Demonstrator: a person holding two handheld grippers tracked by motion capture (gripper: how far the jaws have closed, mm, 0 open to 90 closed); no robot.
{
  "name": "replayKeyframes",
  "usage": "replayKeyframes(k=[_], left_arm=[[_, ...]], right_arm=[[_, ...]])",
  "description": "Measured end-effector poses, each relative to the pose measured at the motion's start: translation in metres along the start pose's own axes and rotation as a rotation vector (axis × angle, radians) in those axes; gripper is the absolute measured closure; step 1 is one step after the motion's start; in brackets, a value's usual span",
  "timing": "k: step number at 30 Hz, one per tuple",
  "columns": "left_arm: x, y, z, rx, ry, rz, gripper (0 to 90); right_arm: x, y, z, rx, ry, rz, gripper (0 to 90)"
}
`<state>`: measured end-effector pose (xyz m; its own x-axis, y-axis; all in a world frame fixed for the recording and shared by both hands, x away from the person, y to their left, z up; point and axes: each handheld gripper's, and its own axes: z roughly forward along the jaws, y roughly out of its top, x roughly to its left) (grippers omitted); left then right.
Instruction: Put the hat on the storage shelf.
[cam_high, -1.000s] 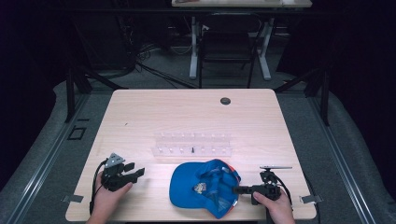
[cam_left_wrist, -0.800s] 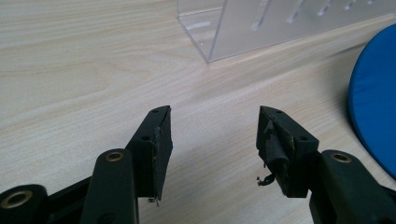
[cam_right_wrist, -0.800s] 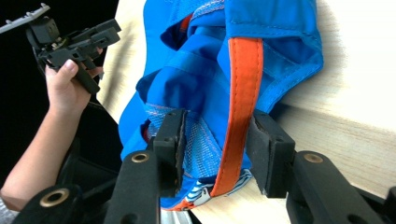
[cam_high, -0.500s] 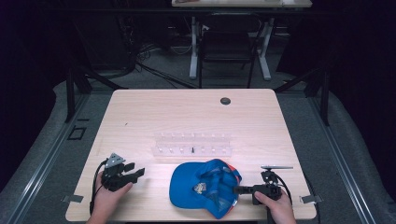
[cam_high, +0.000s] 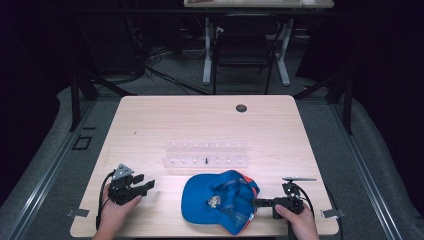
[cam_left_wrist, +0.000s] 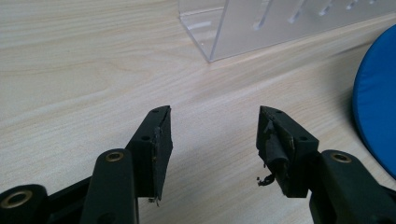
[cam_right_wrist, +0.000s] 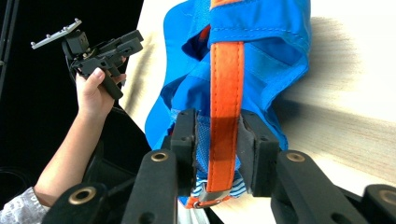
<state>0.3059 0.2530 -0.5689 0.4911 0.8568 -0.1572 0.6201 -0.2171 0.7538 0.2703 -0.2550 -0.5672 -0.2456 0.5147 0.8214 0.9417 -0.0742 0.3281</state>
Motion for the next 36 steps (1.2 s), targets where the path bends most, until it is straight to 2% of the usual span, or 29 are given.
replayKeyframes(k=[15,17,19,20,21,29,33,36], left_arm=[[-0.001,0.000,0.001,-0.001,0.000,0.003,45.8],[-0.001,0.000,0.001,0.000,0.000,0.003,45.8],[0.000,0.000,0.000,0.000,0.001,0.005,45.8],[-0.001,0.000,0.000,0.001,0.002,0.005,45.8],[-0.001,0.000,0.001,-0.001,0.001,0.005,45.8],[-0.001,0.000,0.000,-0.002,0.002,0.005,45.8],[-0.001,0.000,0.000,-0.001,0.004,0.006,45.8],[-0.001,0.000,0.000,-0.005,0.008,0.007,45.9]], right_arm=[[-0.002,0.001,-0.005,-0.003,-0.007,0.020,76.8],[-0.002,0.001,-0.006,-0.007,-0.015,0.024,76.9],[0.000,0.000,-0.005,-0.034,-0.028,0.053,77.0],[0.000,0.000,-0.004,-0.046,-0.018,0.059,77.1],[-0.002,0.001,-0.008,-0.009,-0.022,0.032,77.2],[0.002,0.002,-0.010,-0.021,-0.058,0.044,77.5],[0.005,0.003,-0.012,-0.020,-0.067,0.030,77.5],[0.013,0.007,-0.015,-0.032,-0.081,0.025,77.6]])
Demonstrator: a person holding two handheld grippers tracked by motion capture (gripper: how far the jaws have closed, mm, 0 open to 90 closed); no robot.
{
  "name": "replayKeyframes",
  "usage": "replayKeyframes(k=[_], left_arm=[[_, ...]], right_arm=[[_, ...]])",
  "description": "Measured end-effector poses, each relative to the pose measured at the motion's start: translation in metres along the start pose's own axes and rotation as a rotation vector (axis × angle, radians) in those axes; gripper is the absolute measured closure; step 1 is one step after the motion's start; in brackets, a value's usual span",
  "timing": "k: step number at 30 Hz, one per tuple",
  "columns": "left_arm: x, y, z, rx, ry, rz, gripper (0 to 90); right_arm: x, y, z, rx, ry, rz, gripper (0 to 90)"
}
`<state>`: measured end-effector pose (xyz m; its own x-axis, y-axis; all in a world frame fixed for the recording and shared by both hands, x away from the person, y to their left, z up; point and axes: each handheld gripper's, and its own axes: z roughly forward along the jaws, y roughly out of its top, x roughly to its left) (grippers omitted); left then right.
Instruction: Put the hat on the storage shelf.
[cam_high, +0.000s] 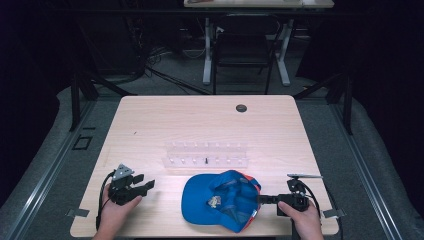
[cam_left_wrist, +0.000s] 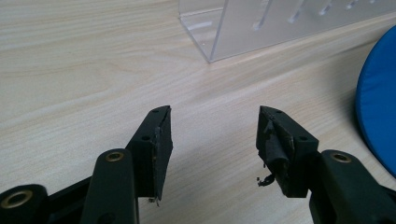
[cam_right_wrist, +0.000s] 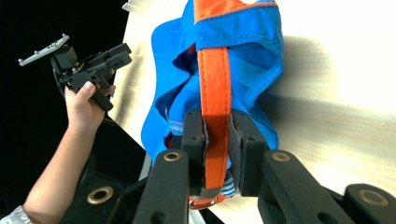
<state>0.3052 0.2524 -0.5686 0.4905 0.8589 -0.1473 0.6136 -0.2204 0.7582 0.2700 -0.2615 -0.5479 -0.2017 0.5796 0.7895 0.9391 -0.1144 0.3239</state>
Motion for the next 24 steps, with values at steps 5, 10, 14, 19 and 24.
replayKeyframes(k=[5,10,14,19,24], left_arm=[[0.000,0.000,0.000,0.001,0.000,0.002,45.9],[-0.001,0.000,0.000,0.002,0.000,0.006,45.9],[-0.001,0.001,0.000,-0.001,-0.004,0.010,45.9],[-0.001,0.001,0.000,0.000,-0.003,0.010,45.9],[-0.001,0.001,0.000,-0.001,-0.006,0.011,45.9]], right_arm=[[0.011,0.006,-0.001,0.016,-0.029,-0.025,77.8],[0.029,0.017,-0.002,0.072,-0.083,-0.063,77.9],[0.041,0.025,-0.004,0.107,-0.130,-0.082,77.9],[0.055,0.035,-0.003,0.146,-0.168,-0.106,77.9],[0.069,0.043,0.001,0.191,-0.219,-0.123,78.0]])
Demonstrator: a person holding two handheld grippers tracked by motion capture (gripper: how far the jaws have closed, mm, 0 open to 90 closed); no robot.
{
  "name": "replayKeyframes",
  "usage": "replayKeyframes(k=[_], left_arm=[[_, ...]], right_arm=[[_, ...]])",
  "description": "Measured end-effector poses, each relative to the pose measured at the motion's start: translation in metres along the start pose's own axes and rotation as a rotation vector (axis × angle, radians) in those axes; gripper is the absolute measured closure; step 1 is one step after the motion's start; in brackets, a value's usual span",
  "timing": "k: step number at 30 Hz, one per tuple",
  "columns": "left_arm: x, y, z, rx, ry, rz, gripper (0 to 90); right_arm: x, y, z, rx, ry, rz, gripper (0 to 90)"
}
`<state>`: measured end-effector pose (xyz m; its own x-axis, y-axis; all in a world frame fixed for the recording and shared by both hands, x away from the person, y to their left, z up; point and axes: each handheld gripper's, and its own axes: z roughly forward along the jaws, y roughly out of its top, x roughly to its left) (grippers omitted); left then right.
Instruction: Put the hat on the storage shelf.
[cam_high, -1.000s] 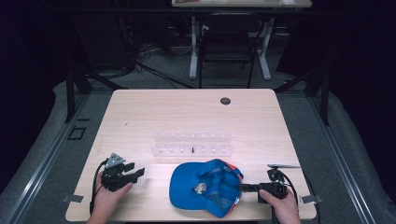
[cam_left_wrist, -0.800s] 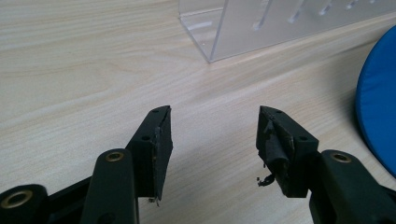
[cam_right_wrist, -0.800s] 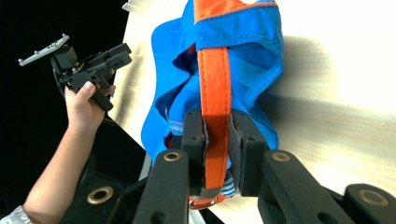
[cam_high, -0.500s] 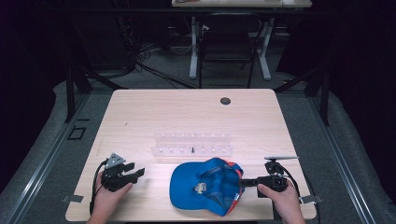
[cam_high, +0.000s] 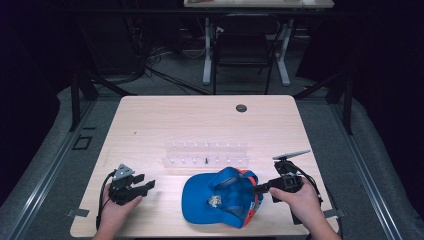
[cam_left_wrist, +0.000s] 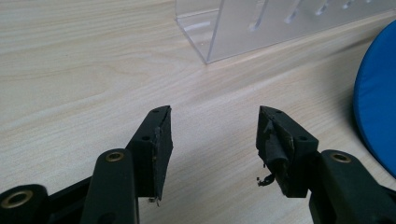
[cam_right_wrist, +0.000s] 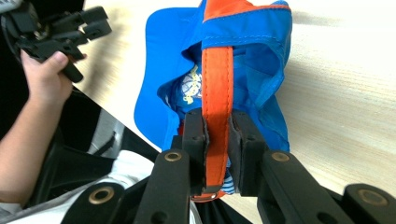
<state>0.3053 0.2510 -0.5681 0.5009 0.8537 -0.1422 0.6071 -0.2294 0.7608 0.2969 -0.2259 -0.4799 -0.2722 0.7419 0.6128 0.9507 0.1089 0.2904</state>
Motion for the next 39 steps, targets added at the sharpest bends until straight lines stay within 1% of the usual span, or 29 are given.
replayKeyframes(k=[3,5,6,7,8,9,10,11,12,13,15,17,18,19,20,21,22,23,24,26,28,31,32,33,34,35,36,38,39], left_arm=[[0.000,0.000,0.000,0.001,-0.001,0.001,45.9],[0.000,0.000,0.000,0.000,-0.002,0.002,45.9],[0.000,0.000,0.000,0.001,-0.002,0.002,45.9],[0.000,0.000,0.000,0.002,-0.002,0.002,45.9],[0.000,0.000,0.000,0.002,-0.002,0.003,45.9],[0.000,0.000,0.000,0.002,-0.002,0.003,45.9],[0.000,0.000,0.000,0.002,-0.002,0.003,45.9],[0.000,0.000,0.000,0.002,-0.002,0.003,45.9],[-0.001,0.000,0.000,0.002,-0.003,0.003,45.9],[-0.001,0.000,0.000,0.001,-0.002,0.003,45.9],[0.000,0.000,0.000,0.001,-0.002,0.003,45.9],[0.000,0.000,0.000,0.001,-0.003,0.003,45.9],[0.000,0.000,0.000,0.001,-0.003,0.003,46.0],[0.000,0.000,0.000,0.002,-0.003,0.003,46.0],[-0.001,0.000,0.000,0.001,-0.003,0.003,46.0],[-0.001,0.000,0.000,0.007,-0.005,0.005,46.0],[-0.001,0.000,0.000,0.011,-0.004,0.006,46.0],[-0.001,0.000,0.000,0.010,-0.004,0.005,46.0],[-0.001,0.000,0.000,0.010,-0.004,0.005,46.0],[-0.001,0.000,0.000,0.010,-0.004,0.005,46.0],[-0.001,0.000,0.000,0.011,-0.003,0.005,46.0],[-0.001,0.000,0.000,0.006,-0.001,0.004,46.0],[-0.002,0.000,0.001,0.002,0.001,0.004,46.0],[-0.002,0.000,0.001,0.002,-0.001,0.000,46.0],[-0.002,0.000,0.001,0.002,0.000,0.003,46.0],[-0.002,0.000,0.000,0.001,0.000,0.002,46.1],[-0.001,0.000,0.000,0.012,-0.004,0.005,46.1],[-0.001,0.000,0.000,0.011,-0.003,0.004,46.1],[-0.001,0.000,0.000,0.011,-0.004,0.005,46.1]], right_arm=[[0.008,0.006,-0.002,0.031,-0.033,-0.021,78.0],[0.014,0.009,-0.004,0.027,-0.049,-0.012,78.0],[0.018,0.010,-0.004,0.025,-0.058,0.002,78.0],[0.019,0.013,-0.006,0.032,-0.062,-0.018,78.0],[0.022,0.014,-0.008,0.045,-0.075,-0.008,78.0],[0.022,0.014,-0.008,0.045,-0.075,-0.008,78.0],[0.025,0.016,-0.008,0.031,-0.080,0.002,78.0],[0.028,0.019,-0.010,0.043,-0.088,-0.006,78.0],[0.031,0.019,-0.011,0.034,-0.099,0.006,78.0],[0.032,0.022,-0.013,0.055,-0.107,-0.012,78.0],[0.037,0.024,-0.014,0.040,-0.127,-0.008,78.0],[0.041,0.028,-0.018,0.062,-0.147,-0.024,78.0],[0.046,0.029,-0.019,0.045,-0.165,-0.015,78.0],[0.047,0.031,-0.022,0.062,-0.171,-0.031,78.0],[0.050,0.032,-0.023,0.058,-0.180,-0.025,78.1],[0.051,0.033,-0.025,0.059,-0.182,-0.029,78.1],[0.053,0.034,-0.025,0.045,-0.187,-0.016,78.0],[0.054,0.036,-0.028,0.069,-0.184,-0.032,78.1],[0.056,0.037,-0.028,0.060,-0.185,-0.023,78.1],[0.060,0.039,-0.030,0.062,-0.182,-0.027,78.1],[0.065,0.040,-0.032,0.057,-0.182,-0.020,78.1],[0.070,0.044,-0.036,0.074,-0.185,-0.026,78.1],[0.072,0.045,-0.036,0.062,-0.186,-0.015,78.1],[0.073,0.047,-0.038,0.084,-0.185,-0.027,78.1],[0.076,0.048,-0.038,0.074,-0.186,-0.020,78.1],[0.078,0.049,-0.041,0.087,-0.185,-0.026,78.1],[0.081,0.050,-0.041,0.080,-0.183,-0.021,78.1],[0.086,0.052,-0.045,0.082,-0.174,-0.022,78.1],[0.089,0.053,-0.045,0.067,-0.173,-0.013,78.1]])
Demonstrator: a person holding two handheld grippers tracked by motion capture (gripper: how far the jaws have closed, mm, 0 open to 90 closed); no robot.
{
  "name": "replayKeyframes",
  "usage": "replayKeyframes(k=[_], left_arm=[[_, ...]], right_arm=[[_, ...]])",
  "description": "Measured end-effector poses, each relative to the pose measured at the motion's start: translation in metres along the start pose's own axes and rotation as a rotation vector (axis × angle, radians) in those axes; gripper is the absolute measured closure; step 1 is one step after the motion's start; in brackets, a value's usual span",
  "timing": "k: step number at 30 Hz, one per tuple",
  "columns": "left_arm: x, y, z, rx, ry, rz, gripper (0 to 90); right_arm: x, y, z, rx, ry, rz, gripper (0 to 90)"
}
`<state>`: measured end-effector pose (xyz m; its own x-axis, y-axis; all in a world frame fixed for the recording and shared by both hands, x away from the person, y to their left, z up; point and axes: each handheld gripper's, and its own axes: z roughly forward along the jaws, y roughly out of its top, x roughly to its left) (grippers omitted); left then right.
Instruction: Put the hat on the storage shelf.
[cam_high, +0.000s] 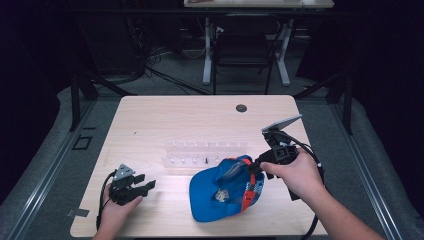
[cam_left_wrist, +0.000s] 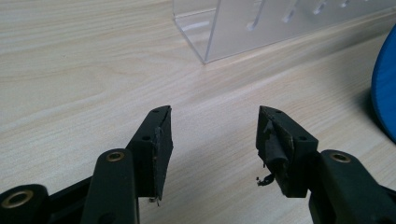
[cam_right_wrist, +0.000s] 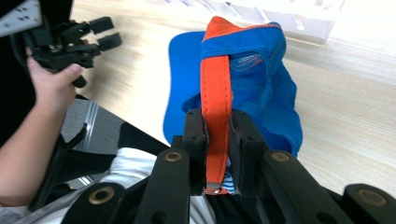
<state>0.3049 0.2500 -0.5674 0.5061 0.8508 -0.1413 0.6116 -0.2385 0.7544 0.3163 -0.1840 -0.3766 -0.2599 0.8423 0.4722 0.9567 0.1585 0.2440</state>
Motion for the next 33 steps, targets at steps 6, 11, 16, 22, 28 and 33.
replayKeyframes(k=[6,11,16,22,28,33], left_arm=[[0.000,0.000,0.000,0.000,0.000,0.001,46.1],[0.000,0.000,0.001,-0.007,0.000,0.001,46.1],[0.000,0.000,0.001,-0.008,-0.001,0.001,46.1],[-0.001,0.000,0.001,-0.006,0.000,0.001,46.1],[-0.001,0.000,0.001,-0.003,-0.001,0.005,46.1],[-0.001,0.000,0.001,-0.005,-0.003,0.006,46.1]], right_arm=[[0.013,0.007,-0.013,0.004,0.032,-0.022,78.1],[0.020,0.011,-0.021,-0.010,0.076,-0.025,78.1],[0.025,0.015,-0.026,-0.019,0.113,-0.019,78.1],[0.024,0.017,-0.030,-0.009,0.166,-0.014,78.1],[0.023,0.018,-0.034,-0.021,0.211,0.003,78.1],[0.021,0.019,-0.037,-0.043,0.240,0.005,78.1]])
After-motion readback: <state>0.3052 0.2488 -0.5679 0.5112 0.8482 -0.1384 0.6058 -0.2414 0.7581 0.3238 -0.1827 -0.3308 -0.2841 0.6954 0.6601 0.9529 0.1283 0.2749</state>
